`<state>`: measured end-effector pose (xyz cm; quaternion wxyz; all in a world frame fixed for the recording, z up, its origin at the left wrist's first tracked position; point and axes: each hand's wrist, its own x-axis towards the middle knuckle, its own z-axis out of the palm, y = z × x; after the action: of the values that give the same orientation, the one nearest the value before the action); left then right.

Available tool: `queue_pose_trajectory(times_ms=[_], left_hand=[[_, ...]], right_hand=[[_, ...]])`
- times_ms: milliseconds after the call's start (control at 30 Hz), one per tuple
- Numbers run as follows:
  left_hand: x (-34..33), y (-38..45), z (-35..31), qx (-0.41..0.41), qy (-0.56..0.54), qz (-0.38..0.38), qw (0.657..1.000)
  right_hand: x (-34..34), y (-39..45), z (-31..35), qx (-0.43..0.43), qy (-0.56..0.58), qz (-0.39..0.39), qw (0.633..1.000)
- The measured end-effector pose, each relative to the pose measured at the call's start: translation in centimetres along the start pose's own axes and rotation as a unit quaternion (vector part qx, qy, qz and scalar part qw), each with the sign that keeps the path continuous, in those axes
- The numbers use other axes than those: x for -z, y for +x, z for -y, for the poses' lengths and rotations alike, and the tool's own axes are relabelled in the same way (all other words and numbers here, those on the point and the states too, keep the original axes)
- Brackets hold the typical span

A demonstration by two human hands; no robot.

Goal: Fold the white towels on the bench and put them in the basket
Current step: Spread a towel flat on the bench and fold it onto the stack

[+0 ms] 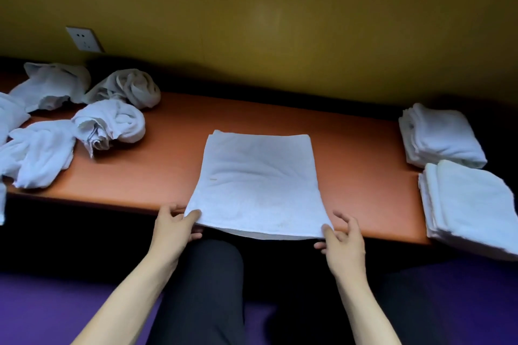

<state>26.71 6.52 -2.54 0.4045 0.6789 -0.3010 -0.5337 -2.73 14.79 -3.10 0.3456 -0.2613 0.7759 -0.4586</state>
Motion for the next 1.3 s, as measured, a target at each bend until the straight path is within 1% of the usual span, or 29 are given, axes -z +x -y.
queue_pose_trajectory(times_ms=[67, 200, 267, 300, 333, 367, 433, 500, 600, 667, 733, 833, 967, 1133, 1200, 1233, 1267, 1300], left_hand=[[0.8, -1.9, 0.2, -0.006, -0.045, 0.015, 0.999], [1.7, -4.0, 0.6, -0.016, -0.065, 0.068, 0.995], [2.0, -4.4, 0.5, -0.038, -0.050, 0.117, 0.991], [2.2, -4.3, 0.4, -0.060, -0.021, 0.138, 0.988], [2.2, -4.2, 0.2, -0.082, 0.020, 0.146, 0.986], [2.2, -3.9, 0.2, -0.105, 0.068, 0.139, 0.982], [2.0, -3.1, -0.2, -0.152, 0.141, 0.095, 0.974], [1.6, -2.0, -0.5, -0.198, 0.193, 0.049, 0.960], [0.7, 0.1, -1.4, -0.246, 0.271, -0.026, 0.930], [-0.1, 1.7, -2.3, -0.265, 0.273, -0.043, 0.924], [-1.2, 3.7, -3.2, -0.267, 0.254, -0.034, 0.929], [-3.2, 6.8, -4.5, -0.267, 0.244, -0.031, 0.932], [-5.7, 10.5, -5.6, -0.234, 0.225, -0.054, 0.944], [-6.9, 14.5, -5.2, -0.227, 0.256, -0.076, 0.937], [-7.4, 15.2, -4.7, -0.239, 0.271, -0.087, 0.928], [-7.5, 15.4, -4.4, -0.258, 0.283, -0.098, 0.919], [-7.4, 15.4, -4.1, -0.288, 0.302, -0.111, 0.902], [-7.2, 15.2, -3.8, -0.324, 0.331, -0.126, 0.877]], right_hand=[[1.1, -0.6, 0.0, -0.007, 0.069, 0.000, 0.998], [2.4, -0.9, 0.2, -0.067, 0.214, 0.009, 0.974], [2.7, -0.6, 0.6, -0.084, 0.280, 0.032, 0.956], [2.9, -0.3, 0.8, -0.084, 0.291, 0.052, 0.952], [2.9, 0.1, 1.0, -0.079, 0.277, 0.070, 0.955], [2.8, 0.6, 1.1, -0.069, 0.249, 0.083, 0.962], [2.6, 1.4, 1.6, -0.037, 0.179, 0.083, 0.980], [2.2, 2.4, 2.2, 0.005, 0.111, 0.052, 0.992], [1.3, 4.7, 3.0, 0.089, 0.028, 0.009, 0.996], [0.5, 7.0, 3.4, 0.136, -0.023, -0.013, 0.990], [-0.6, 9.5, 3.9, 0.163, -0.041, -0.009, 0.986], [-2.7, 12.9, 4.8, 0.160, -0.041, -0.005, 0.986], [-5.4, 16.9, 5.7, 0.151, -0.053, -0.019, 0.987], [-7.8, 20.2, 6.1, 0.146, -0.082, -0.029, 0.985], [-8.4, 20.6, 6.0, 0.137, -0.110, -0.028, 0.984], [-8.6, 20.5, 5.8, 0.129, -0.131, -0.025, 0.983], [-8.5, 20.2, 5.6, 0.121, -0.149, -0.020, 0.981], [-8.2, 19.8, 5.2, 0.115, -0.166, -0.020, 0.979]])
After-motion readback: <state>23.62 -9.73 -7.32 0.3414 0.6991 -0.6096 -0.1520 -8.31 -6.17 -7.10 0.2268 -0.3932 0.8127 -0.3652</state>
